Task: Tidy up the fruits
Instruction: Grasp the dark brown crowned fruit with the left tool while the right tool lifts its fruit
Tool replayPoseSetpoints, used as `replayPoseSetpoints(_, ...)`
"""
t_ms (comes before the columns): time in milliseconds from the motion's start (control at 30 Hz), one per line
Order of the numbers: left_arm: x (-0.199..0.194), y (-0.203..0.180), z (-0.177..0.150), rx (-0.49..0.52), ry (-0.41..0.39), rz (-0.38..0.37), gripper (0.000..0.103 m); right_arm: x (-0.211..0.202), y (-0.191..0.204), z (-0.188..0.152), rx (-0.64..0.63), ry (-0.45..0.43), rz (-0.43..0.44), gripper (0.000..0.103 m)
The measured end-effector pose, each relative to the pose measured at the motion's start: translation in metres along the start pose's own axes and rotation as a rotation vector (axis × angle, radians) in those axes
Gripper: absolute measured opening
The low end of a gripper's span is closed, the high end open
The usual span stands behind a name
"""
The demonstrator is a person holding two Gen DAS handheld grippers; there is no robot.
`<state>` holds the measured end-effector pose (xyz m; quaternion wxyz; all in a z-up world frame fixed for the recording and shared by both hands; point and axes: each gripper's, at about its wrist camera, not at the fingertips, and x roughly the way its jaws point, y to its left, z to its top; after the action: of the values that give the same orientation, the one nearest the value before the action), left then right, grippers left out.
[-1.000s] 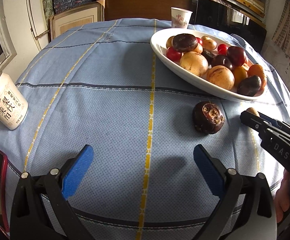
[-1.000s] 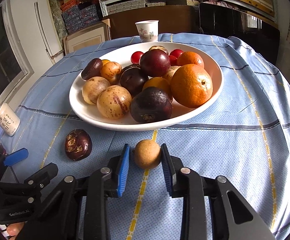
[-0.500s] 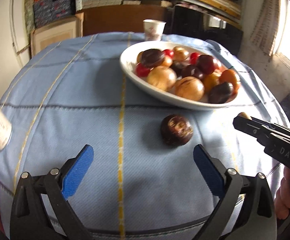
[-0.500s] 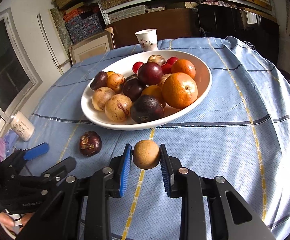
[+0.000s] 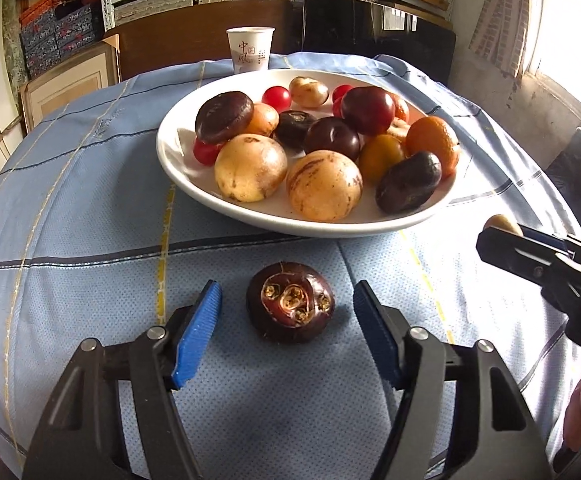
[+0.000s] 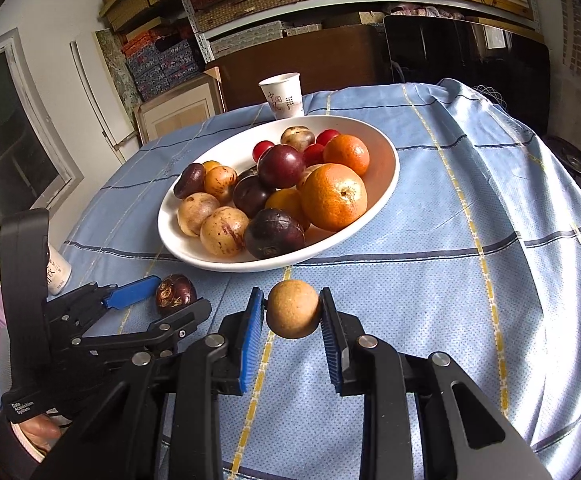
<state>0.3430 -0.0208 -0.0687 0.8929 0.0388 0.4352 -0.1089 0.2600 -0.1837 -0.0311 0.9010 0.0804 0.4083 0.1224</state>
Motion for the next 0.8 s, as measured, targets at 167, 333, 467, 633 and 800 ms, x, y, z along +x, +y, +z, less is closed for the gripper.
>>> replayPoseSetpoints(167,0.001,-0.003,0.000,0.012,-0.003,0.018,0.059,-0.001,0.001,0.000,-0.008,-0.004,0.000,0.029)
replayPoseSetpoints(333,-0.001,-0.002,-0.002,0.016,-0.010,0.043,0.045,-0.001,0.000,0.000,-0.005,-0.002,-0.006,0.029)
replayPoseSetpoints(467,-0.003,-0.007,-0.003,0.037,-0.014,0.066,0.042,0.000,0.000,-0.001,-0.007,-0.001,-0.014,0.029)
replayPoseSetpoints(633,-0.008,-0.007,-0.007,0.026,-0.015,0.060,0.042,0.002,-0.001,-0.002,-0.005,0.003,-0.018,0.029)
replayPoseSetpoints(800,-0.020,-0.005,-0.014,0.003,-0.031,0.061,0.042,0.004,0.001,-0.004,-0.019,0.005,-0.014,0.029)
